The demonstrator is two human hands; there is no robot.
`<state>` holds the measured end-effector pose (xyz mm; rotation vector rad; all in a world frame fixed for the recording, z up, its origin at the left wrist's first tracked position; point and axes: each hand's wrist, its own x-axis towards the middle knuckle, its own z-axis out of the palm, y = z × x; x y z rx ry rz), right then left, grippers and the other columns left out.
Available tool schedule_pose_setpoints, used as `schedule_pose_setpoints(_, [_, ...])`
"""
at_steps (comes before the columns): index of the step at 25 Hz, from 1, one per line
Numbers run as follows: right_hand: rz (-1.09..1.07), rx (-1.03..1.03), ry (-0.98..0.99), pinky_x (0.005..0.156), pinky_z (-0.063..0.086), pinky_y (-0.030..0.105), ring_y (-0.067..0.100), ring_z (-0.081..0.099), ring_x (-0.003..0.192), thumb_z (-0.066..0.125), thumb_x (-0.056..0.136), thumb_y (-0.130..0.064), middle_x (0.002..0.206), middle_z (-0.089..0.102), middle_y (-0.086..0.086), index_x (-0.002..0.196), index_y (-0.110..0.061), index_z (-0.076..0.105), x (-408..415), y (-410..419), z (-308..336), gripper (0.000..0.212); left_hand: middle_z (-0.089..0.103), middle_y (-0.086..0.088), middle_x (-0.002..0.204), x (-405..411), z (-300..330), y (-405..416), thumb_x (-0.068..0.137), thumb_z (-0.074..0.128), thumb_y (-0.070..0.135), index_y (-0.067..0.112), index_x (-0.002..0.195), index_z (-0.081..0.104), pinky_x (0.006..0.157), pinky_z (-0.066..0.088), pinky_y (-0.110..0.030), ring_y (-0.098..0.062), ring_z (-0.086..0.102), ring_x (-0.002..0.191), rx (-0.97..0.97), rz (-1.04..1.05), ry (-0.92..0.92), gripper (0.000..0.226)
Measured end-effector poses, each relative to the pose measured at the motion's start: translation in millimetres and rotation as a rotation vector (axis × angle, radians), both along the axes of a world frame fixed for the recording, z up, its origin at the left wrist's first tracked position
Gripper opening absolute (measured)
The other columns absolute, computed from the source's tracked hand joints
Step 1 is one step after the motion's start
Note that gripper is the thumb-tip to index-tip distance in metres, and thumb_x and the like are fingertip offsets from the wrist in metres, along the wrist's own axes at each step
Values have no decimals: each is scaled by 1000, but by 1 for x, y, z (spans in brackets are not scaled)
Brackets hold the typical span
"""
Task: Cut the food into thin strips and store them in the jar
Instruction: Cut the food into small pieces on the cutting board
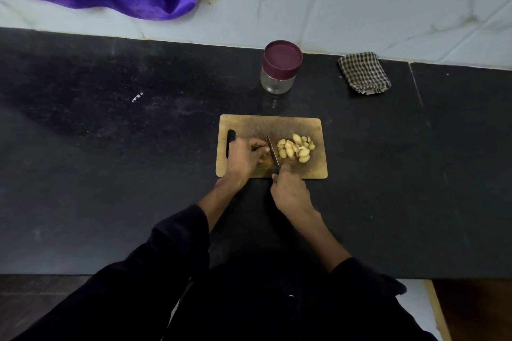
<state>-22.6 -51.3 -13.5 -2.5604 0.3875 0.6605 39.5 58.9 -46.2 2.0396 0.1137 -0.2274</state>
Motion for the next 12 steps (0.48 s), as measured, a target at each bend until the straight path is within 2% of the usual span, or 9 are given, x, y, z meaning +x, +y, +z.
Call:
schedule_pose_setpoints(5, [-10, -49, 73, 76, 41, 37, 31, 59, 111, 46, 102, -20, 121, 60, 16, 129, -7, 44, 9, 6, 3, 30, 73, -4, 90, 0, -1, -2, 80, 74, 8, 5, 96, 73, 69, 57, -22, -9, 67, 74, 4, 15, -33, 17])
schedule_pose_setpoints(9, [-15, 2, 67, 77, 45, 40, 33, 59, 108, 42, 103, -24, 119, 60, 16, 125, -7, 48, 14, 2, 0, 27, 72, -2, 88, -1, 0, -3, 81, 72, 7, 4, 96, 72, 57, 51, -10, -2, 63, 64, -46, 58, 5, 16])
schedule_pose_setpoints(12, [-41, 17, 44, 76, 48, 40, 31, 60, 104, 41, 104, -27, 114, 61, 15, 122, -8, 49, 10, -3, -2, 26, 72, -4, 87, -2, 0, -3, 81, 72, 8, 4, 97, 72, 57, 51, -10, -2, 64, 65, -60, 64, 18, 16])
